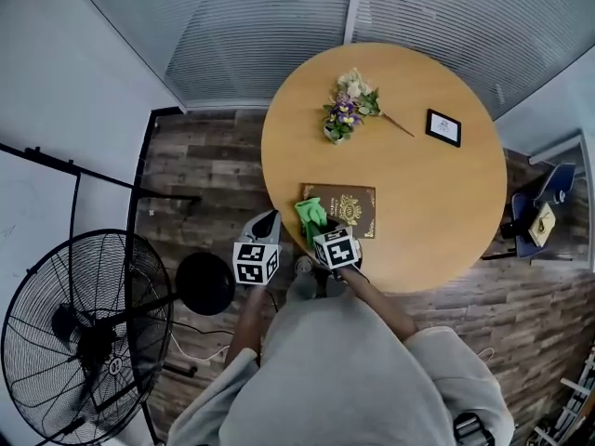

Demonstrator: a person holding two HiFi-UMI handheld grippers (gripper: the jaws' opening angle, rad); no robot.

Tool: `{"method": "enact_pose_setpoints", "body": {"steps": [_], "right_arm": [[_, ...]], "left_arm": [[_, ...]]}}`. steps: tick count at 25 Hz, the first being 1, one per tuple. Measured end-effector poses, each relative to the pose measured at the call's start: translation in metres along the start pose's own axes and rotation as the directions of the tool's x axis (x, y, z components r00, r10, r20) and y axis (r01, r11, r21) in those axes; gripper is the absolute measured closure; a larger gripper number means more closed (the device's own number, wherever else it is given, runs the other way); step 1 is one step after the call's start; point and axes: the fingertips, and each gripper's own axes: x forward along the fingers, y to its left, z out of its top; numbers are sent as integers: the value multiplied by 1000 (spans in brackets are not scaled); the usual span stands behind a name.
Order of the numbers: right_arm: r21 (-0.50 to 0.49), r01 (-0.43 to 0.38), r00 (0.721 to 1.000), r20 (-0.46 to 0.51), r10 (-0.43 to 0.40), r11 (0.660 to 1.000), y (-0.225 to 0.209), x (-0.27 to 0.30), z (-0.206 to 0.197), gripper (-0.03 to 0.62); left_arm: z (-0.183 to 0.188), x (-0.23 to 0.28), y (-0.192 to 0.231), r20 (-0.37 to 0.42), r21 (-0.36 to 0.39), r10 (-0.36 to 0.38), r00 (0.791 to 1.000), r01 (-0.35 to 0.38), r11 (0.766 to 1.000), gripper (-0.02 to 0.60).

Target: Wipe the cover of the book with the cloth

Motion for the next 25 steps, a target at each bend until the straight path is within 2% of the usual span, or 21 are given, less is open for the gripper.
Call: {"method": "enact_pose_setpoints", "body": {"steps": [25], "right_arm": [[98, 116, 993, 8, -117, 988, -60, -31, -19, 490]], "left_arm": [[13, 42, -50, -15, 61, -124, 992, 125, 990, 572]]}}
